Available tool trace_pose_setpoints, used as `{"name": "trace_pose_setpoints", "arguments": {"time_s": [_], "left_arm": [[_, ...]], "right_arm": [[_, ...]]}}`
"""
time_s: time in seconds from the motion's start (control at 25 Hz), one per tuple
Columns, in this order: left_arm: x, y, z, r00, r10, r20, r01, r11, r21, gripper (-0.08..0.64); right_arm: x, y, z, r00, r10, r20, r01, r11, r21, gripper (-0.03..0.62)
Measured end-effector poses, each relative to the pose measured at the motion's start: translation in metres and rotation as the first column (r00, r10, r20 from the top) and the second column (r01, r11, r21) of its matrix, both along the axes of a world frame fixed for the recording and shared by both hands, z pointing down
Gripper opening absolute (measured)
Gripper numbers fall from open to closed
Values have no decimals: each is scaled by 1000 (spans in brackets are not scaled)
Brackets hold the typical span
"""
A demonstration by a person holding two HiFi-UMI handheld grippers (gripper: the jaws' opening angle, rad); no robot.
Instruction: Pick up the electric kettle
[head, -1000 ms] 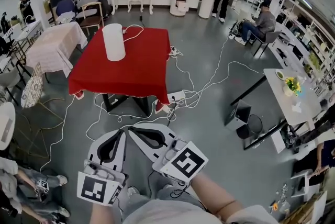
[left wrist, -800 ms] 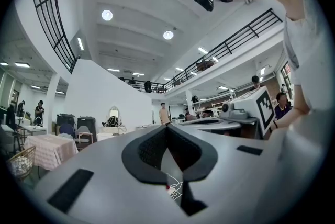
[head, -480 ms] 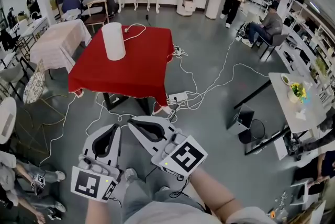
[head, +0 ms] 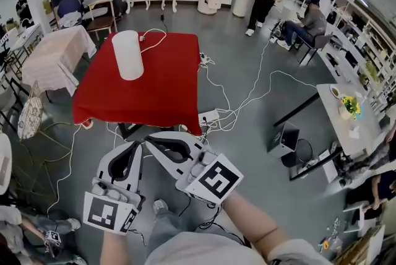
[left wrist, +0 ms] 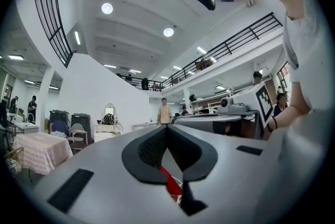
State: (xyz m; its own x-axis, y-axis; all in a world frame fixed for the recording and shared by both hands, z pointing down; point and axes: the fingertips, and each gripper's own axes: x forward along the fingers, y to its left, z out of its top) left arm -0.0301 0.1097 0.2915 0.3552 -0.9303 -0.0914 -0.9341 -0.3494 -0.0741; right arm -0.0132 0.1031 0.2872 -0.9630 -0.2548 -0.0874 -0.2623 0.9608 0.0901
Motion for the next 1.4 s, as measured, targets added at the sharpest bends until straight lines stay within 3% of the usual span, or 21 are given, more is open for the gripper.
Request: {"name": "trace_pose_setpoints", "arguments": {"time_s": [0.36,0.6,1.0,1.4], "left_arm": [[-82,-66,-10,997,76,20,-77,997,21,9],[-105,-97,-4,993,114,14,-114,993,12,9],[-102,-153,10,996,91,13,-90,996,-14,9],[-77,-235,11,999,-49,13,49,998,-35,9]], "right_arm": [[-86,-64,-4,998,65,-15,-65,998,0,6],[-108,-93,-2,994,106,-20,-106,994,-7,6],[-104,-151,12,996,89,-23,-90,996,-29,6],[-84,-237,7,998,-57,-10,57,998,-36,6]]}}
